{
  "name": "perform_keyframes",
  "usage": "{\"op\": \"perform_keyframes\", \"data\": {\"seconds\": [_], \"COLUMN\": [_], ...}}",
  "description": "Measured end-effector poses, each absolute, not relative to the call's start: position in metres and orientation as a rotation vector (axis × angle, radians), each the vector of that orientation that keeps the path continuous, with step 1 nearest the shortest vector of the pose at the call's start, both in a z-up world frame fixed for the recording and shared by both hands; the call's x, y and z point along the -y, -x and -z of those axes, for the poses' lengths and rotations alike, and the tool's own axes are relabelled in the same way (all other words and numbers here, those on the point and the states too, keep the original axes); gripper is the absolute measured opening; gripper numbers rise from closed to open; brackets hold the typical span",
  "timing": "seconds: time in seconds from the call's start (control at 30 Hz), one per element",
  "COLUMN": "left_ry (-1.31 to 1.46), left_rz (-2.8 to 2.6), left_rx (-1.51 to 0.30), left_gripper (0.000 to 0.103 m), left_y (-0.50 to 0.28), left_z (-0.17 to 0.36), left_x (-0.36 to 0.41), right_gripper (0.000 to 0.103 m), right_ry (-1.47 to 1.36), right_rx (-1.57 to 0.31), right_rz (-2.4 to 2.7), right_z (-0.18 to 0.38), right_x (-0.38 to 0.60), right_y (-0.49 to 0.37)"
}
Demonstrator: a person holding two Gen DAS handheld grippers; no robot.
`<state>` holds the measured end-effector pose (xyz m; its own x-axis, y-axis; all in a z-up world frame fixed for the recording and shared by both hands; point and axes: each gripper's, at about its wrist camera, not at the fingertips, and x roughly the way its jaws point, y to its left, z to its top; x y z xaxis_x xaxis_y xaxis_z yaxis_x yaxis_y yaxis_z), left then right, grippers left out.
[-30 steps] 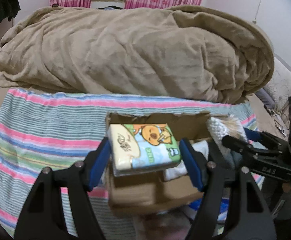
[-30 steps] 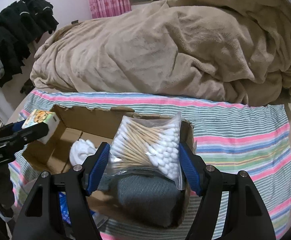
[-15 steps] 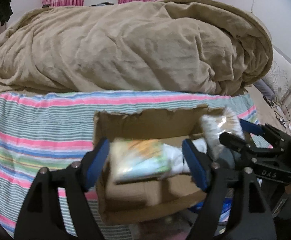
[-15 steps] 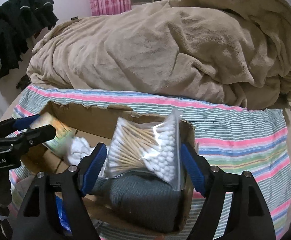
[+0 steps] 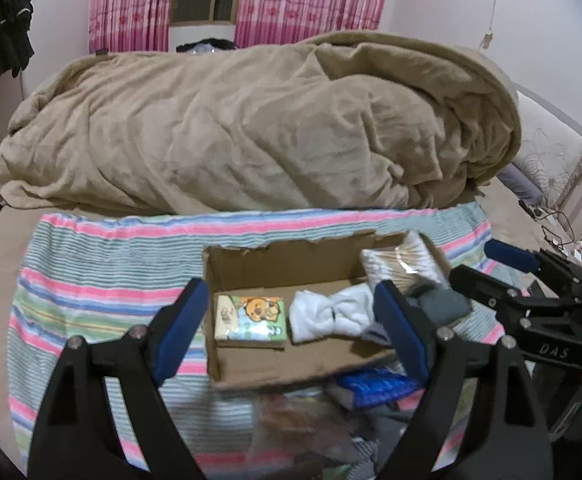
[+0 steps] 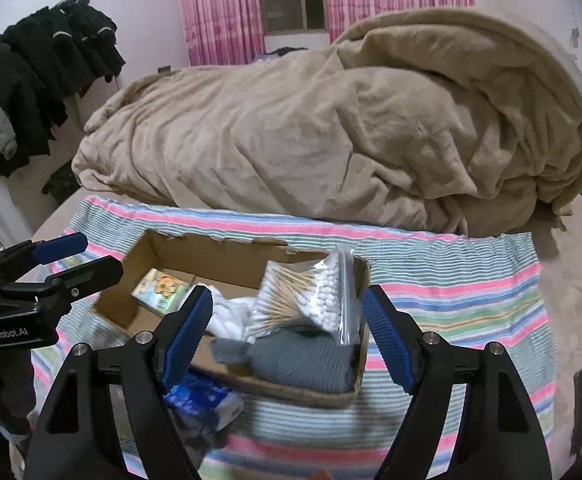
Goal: Organize objects
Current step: 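Open both grippers inside the box and withdraw them, then grasp the grey dotted gloves with the right gripper while the left gripper grasps the clear food bag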
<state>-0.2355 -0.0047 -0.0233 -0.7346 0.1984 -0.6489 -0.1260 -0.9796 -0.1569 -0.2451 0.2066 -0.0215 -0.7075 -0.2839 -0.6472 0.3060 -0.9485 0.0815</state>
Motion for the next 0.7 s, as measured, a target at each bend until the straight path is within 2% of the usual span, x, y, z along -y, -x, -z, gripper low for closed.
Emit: {"op": "perform_keyframes", "data": {"seconds": [0.43,0.7], "left_ry": [0.971,0.948], "left_rz": [-2.832,-2.865], "left_rx": [0.157,0.142], "left_gripper": [0.087,0.088], "left_y": [0.158,0.124], "left_z": [-0.012,-0.022], "left_x": [0.009,0.011], "right_gripper": [0.080,0.080], "right_ry": [-0.904,-0.902], "right_rx": [-0.053,0.005], "right_rz": [2.650,2.621], "right_z": [-0.021,-0.033], "right_x": [-0.210,-0.212], "right_y": [0.189,0.159]}}
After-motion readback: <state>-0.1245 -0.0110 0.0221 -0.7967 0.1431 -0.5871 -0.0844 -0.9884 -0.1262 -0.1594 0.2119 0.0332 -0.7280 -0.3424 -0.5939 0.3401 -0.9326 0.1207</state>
